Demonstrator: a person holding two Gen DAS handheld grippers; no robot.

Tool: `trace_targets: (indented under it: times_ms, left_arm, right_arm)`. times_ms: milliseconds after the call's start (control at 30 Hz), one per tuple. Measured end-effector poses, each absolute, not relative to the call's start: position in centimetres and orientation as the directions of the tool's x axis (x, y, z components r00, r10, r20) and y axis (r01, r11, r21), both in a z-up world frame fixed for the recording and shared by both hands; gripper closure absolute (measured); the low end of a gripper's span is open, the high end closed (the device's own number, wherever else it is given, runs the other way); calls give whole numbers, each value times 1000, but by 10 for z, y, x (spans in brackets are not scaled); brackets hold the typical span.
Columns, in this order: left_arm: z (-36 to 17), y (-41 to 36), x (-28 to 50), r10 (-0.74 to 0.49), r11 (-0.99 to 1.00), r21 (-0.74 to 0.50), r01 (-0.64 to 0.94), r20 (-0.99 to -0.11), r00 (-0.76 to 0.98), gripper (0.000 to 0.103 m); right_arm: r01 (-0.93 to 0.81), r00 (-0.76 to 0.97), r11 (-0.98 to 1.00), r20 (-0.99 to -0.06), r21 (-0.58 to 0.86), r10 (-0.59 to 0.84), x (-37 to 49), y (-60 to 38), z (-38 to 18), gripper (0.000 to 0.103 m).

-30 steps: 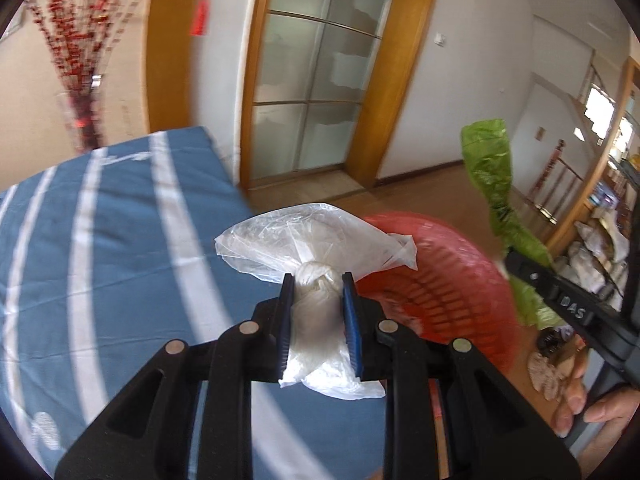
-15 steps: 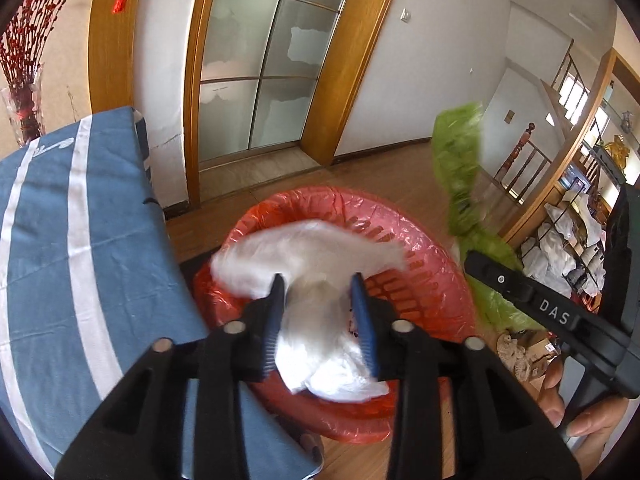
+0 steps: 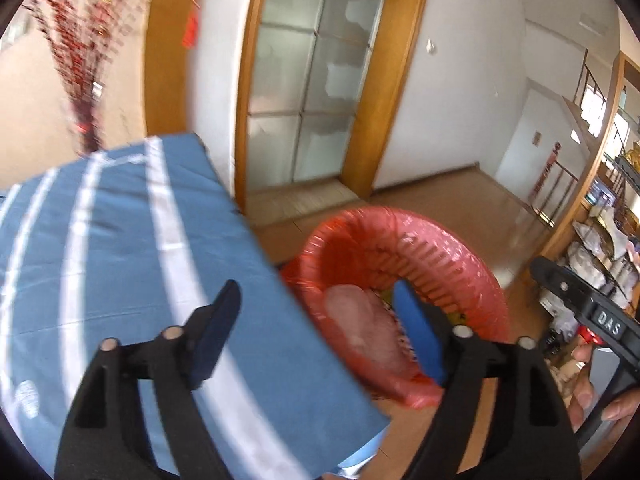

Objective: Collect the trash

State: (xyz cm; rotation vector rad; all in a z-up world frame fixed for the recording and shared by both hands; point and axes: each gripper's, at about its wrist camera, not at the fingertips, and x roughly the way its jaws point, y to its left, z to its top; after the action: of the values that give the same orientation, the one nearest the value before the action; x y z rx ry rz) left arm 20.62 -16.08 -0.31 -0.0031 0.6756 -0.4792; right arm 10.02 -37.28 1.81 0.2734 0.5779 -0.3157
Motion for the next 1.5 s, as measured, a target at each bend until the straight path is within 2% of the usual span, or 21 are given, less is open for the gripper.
trace_targets:
  times_ms: [133, 500, 767, 967, 1500]
  left_arm:
    - [12, -115, 168, -342, 933, -92, 348, -527, 778, 4]
    - [20, -41, 88, -109, 989, 45, 143, -440, 891, 4]
    - [20, -17, 53, -48, 998, 24, 63, -391, 919, 4]
    - [11, -14, 42, -42, 998, 21, 56, -418, 908, 4]
    - [7, -17, 33, -18, 999, 38, 37, -412, 911, 4]
  right_arm:
    - [367, 811, 927, -515, 77, -278, 76, -334, 25, 2]
    - [394, 834, 919, -424, 7, -354, 25, -268, 30, 2]
    - [389, 832, 919, -405, -60, -379, 7, -235, 26, 2]
    - [412, 808, 907, -426, -85, -407, 0, -228, 17, 2]
    - [425, 801, 902, -431, -82, -416, -9, -219, 8, 2]
